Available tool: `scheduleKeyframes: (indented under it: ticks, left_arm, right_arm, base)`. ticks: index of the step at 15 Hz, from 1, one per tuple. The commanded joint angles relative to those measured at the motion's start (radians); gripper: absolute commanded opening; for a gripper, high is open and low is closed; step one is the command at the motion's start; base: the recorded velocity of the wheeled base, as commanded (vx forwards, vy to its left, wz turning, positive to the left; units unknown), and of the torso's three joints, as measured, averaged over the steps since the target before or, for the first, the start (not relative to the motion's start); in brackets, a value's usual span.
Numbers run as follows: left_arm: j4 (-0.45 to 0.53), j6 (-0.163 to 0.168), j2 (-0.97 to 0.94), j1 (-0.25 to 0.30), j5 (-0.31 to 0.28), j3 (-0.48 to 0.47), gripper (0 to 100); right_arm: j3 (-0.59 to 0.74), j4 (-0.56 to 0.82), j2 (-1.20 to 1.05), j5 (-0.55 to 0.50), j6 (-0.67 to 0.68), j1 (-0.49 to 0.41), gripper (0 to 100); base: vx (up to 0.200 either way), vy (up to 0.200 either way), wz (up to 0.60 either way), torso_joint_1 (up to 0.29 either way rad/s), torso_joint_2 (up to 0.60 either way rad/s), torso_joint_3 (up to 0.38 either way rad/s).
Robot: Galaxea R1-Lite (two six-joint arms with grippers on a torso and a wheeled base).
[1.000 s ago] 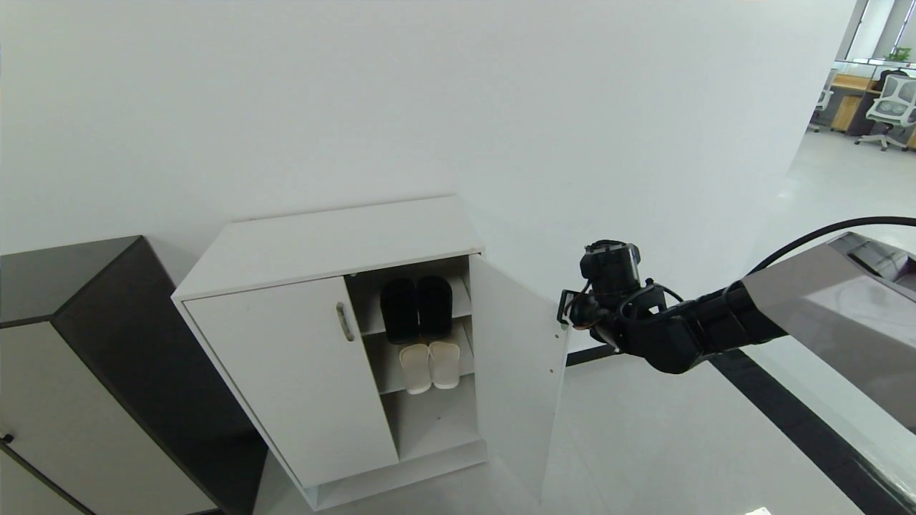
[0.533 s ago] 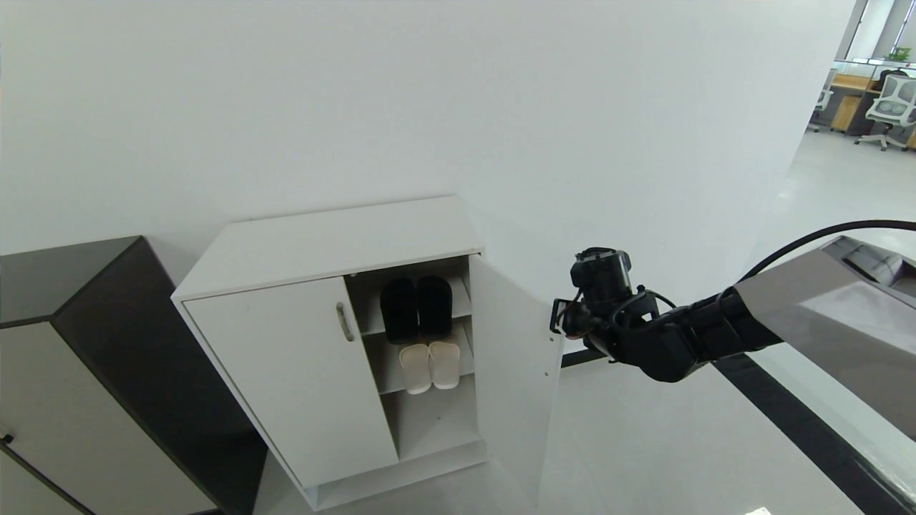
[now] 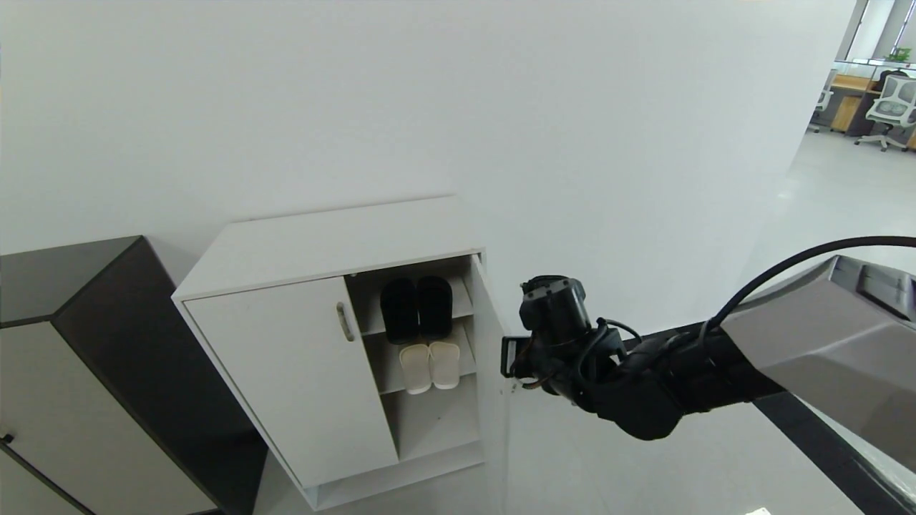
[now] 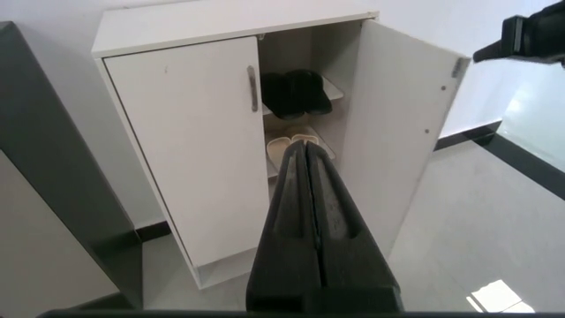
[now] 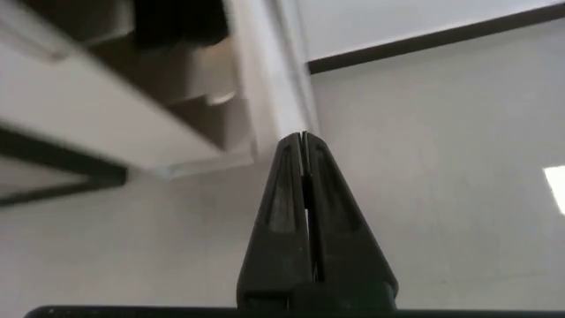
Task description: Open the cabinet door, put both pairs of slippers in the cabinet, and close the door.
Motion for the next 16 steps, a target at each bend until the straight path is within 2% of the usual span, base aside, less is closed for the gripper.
scheduleKeyframes:
  ticks: [1, 3, 5, 9, 16]
  left_arm:
    - [0.0, 0.0, 0.001, 0.0, 0.001, 0.0, 0]
    - [0.0, 0.0, 0.001, 0.0, 0.001, 0.0, 0]
    - [0.0, 0.0, 0.001, 0.0, 0.001, 0.0, 0]
    - [0.0, 0.0, 0.001, 0.0, 0.001, 0.0, 0]
    - [0.0, 0.0, 0.001, 0.0, -0.001, 0.0, 0]
  right_arm:
    - [0.052, -0.012, -0.059, 0.033, 0.005, 0.063, 0]
    - [0.103, -0.058, -0.079, 0.036, -0.012, 0.07, 0]
    - [0.155, -0.095, -0.085, 0.038, -0.105, 0.057, 0]
    - [0.183, -0.155, -0.074, 0.036, -0.144, 0.053, 0]
    - [0.19, -0.158, -0.054, 0.033, -0.159, 0.053, 0]
  base:
    - [0.0, 0.0, 0.0, 0.0, 0.0, 0.0]
    - [0.0, 0.0, 0.0, 0.0, 0.0, 0.0]
    - [0.0, 0.0, 0.0, 0.0, 0.0, 0.0]
    - [0.0, 0.0, 0.0, 0.0, 0.0, 0.0]
    - [0.0, 0.0, 0.6, 0.006, 0.0, 0.001]
